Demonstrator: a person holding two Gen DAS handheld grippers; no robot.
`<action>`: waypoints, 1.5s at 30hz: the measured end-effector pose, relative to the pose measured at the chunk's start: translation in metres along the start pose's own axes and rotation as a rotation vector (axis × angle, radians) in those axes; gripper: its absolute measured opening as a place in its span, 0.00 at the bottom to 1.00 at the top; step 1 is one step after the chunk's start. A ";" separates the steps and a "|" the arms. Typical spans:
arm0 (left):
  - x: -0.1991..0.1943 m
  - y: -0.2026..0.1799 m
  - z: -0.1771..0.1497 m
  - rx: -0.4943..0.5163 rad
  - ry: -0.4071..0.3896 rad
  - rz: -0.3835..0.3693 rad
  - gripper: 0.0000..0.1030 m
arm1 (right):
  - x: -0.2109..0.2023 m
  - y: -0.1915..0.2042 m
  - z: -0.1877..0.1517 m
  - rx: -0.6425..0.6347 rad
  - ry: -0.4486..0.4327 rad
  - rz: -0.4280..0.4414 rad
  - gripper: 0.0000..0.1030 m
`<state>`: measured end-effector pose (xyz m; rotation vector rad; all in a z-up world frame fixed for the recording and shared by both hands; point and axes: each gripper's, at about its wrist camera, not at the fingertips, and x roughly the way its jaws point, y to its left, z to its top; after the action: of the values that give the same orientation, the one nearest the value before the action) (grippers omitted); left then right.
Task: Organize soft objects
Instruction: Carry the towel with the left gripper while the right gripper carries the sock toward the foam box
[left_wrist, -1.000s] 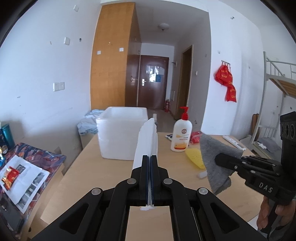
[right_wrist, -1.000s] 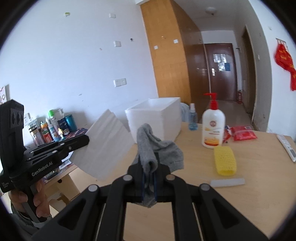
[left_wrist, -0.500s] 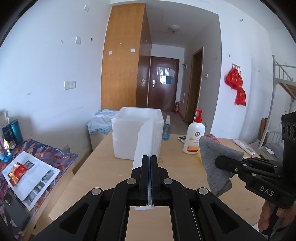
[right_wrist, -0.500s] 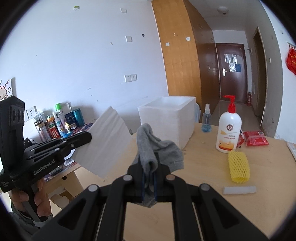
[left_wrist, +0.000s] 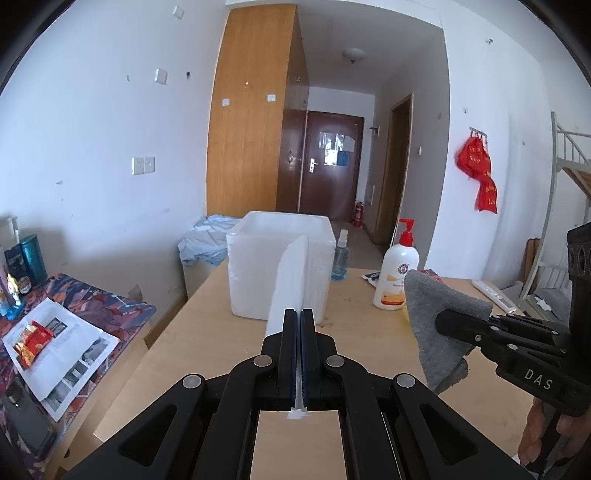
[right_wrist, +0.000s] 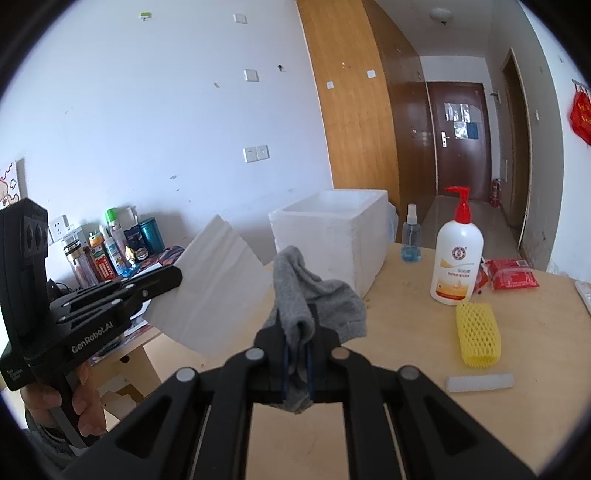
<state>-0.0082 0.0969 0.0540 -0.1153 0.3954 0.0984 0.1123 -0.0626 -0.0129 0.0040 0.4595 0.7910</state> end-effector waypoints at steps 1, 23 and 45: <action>0.002 0.000 0.001 -0.003 0.001 0.002 0.01 | 0.002 -0.002 0.000 0.003 0.004 -0.003 0.09; 0.056 0.010 0.044 -0.017 0.001 0.034 0.01 | 0.038 -0.015 0.036 0.012 0.003 -0.038 0.09; 0.077 0.004 0.101 0.017 -0.053 0.028 0.01 | 0.059 -0.018 0.087 -0.022 -0.049 -0.053 0.09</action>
<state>0.1001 0.1199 0.1157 -0.0905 0.3446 0.1250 0.1957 -0.0203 0.0390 -0.0096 0.4028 0.7429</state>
